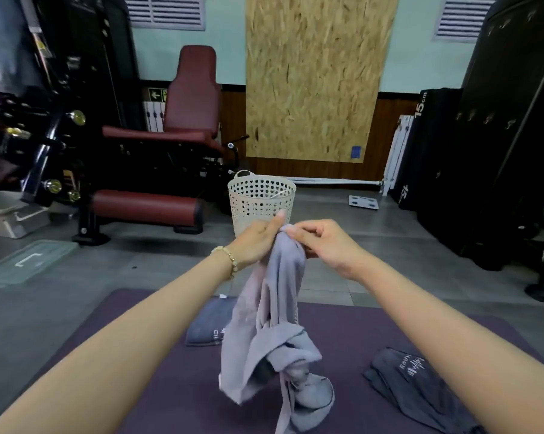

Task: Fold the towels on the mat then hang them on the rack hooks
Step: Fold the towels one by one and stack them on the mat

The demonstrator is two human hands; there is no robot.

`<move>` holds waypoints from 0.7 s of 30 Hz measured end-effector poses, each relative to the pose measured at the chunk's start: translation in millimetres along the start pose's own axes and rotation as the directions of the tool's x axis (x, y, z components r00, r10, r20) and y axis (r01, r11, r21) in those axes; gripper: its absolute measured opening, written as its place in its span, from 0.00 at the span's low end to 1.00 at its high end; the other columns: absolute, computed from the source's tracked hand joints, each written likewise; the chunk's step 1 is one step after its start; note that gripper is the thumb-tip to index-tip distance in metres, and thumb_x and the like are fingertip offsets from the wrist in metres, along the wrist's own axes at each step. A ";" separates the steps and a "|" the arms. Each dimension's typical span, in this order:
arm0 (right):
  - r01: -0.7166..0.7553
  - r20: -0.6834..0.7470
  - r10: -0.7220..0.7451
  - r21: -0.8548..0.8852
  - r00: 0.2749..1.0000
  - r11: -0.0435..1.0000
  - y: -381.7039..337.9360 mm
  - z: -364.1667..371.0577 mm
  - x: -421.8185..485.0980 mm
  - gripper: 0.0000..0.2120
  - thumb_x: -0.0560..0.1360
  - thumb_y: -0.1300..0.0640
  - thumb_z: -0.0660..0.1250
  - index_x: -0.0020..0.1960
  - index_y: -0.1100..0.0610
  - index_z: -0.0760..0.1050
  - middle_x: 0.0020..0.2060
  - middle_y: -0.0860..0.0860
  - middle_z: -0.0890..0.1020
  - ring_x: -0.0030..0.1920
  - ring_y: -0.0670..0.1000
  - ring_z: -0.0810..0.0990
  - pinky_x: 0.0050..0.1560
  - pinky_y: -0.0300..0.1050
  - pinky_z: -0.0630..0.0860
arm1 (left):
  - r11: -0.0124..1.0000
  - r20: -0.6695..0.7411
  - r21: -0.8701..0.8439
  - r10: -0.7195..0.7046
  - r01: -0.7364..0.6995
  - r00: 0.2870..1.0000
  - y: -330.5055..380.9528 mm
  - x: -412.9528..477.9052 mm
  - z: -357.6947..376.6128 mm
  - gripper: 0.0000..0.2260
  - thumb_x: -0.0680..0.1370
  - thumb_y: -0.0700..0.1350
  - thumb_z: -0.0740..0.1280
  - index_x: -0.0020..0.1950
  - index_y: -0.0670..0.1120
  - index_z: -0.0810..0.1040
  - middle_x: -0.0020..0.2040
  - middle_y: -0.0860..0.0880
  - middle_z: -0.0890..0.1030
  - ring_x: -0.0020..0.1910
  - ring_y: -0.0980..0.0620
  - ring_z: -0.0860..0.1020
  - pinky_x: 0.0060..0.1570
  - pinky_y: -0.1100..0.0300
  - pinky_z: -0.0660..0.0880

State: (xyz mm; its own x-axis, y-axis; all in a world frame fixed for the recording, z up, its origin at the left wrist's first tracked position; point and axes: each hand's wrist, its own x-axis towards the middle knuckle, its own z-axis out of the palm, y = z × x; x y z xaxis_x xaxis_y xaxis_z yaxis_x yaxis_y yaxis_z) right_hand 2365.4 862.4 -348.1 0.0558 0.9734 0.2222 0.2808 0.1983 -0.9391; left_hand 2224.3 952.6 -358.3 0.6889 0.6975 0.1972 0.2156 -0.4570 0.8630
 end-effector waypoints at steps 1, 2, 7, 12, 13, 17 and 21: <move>-0.017 -0.010 0.017 0.012 1.000 1.000 -1.5 -3.1 -0.9 0.10 0.78 0.56 0.64 0.52 0.60 0.81 0.42 0.55 0.83 0.40 0.47 0.79 0.43 0.38 0.78 | 0.999 -0.025 -0.029 -0.026 0.025 0.999 -2.6 0.3 0.0 0.34 0.79 0.63 0.53 0.50 0.31 0.77 0.49 0.42 0.83 0.50 0.45 0.79 0.57 0.54 0.73; -0.040 -0.017 0.040 0.016 0.999 0.999 -1.3 -5.9 -1.9 0.10 0.79 0.56 0.64 0.52 0.59 0.80 0.41 0.53 0.83 0.39 0.46 0.80 0.43 0.38 0.78 | 0.998 -0.071 -0.067 -0.025 0.020 0.997 -2.0 -0.4 0.4 0.31 0.80 0.61 0.55 0.46 0.31 0.76 0.44 0.42 0.80 0.44 0.48 0.76 0.50 0.57 0.72; -0.116 0.118 0.111 0.038 0.987 0.993 9.8 1.3 -11.4 0.07 0.78 0.53 0.63 0.49 0.54 0.78 0.39 0.46 0.83 0.38 0.42 0.80 0.43 0.37 0.76 | 0.973 -0.221 -0.219 0.017 -0.067 0.975 9.2 6.4 -8.1 0.28 0.72 0.67 0.61 0.42 0.39 0.77 0.40 0.44 0.75 0.41 0.51 0.72 0.46 0.52 0.72; -0.193 0.255 0.193 -0.027 0.947 0.981 23.6 -8.7 -23.6 0.15 0.73 0.45 0.69 0.45 0.58 0.78 0.38 0.49 0.82 0.37 0.44 0.78 0.39 0.34 0.72 | 0.920 -0.502 -0.385 -0.150 -0.065 0.852 21.8 8.6 -40.6 0.19 0.78 0.58 0.62 0.38 0.45 0.77 0.37 0.47 0.81 0.36 0.52 0.78 0.43 0.59 0.76; -0.237 0.325 0.254 -0.093 0.911 0.967 28.8 -10.0 -26.9 0.19 0.71 0.42 0.71 0.44 0.59 0.77 0.37 0.51 0.80 0.37 0.45 0.75 0.39 0.35 0.71 | 0.905 -0.538 -0.422 -0.201 -0.056 0.818 24.0 8.2 -51.6 0.18 0.79 0.57 0.61 0.37 0.46 0.76 0.36 0.48 0.80 0.35 0.52 0.79 0.42 0.60 0.76; -0.234 0.482 0.345 -0.277 0.806 0.932 22.6 -15.7 -38.2 0.07 0.77 0.53 0.68 0.45 0.57 0.79 0.39 0.44 0.82 0.41 0.41 0.78 0.45 0.34 0.72 | 0.880 -0.635 -0.468 -0.271 -0.081 0.724 9.8 4.0 -97.0 0.21 0.80 0.60 0.57 0.35 0.47 0.72 0.34 0.49 0.76 0.36 0.50 0.76 0.44 0.56 0.74; 0.051 -0.134 -0.105 -0.354 0.985 0.934 -10.7 -44.7 -20.0 0.14 0.75 0.56 0.69 0.35 0.62 0.72 0.29 0.49 0.71 0.29 0.42 0.67 0.32 0.37 0.63 | 0.953 -0.650 -0.300 -0.232 0.036 0.724 -11.0 -5.6 -111.0 0.22 0.81 0.58 0.54 0.40 0.45 0.78 0.41 0.47 0.79 0.45 0.47 0.77 0.51 0.55 0.73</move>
State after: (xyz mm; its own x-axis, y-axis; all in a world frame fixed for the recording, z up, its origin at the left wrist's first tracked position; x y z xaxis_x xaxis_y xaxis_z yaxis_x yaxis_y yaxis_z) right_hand 2404.2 835.7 -330.7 0.1535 0.9231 0.3525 0.6041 0.1947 -0.7728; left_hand 2141.2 1015.0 -317.3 -0.0012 0.9695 0.2451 0.0227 -0.2450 0.9693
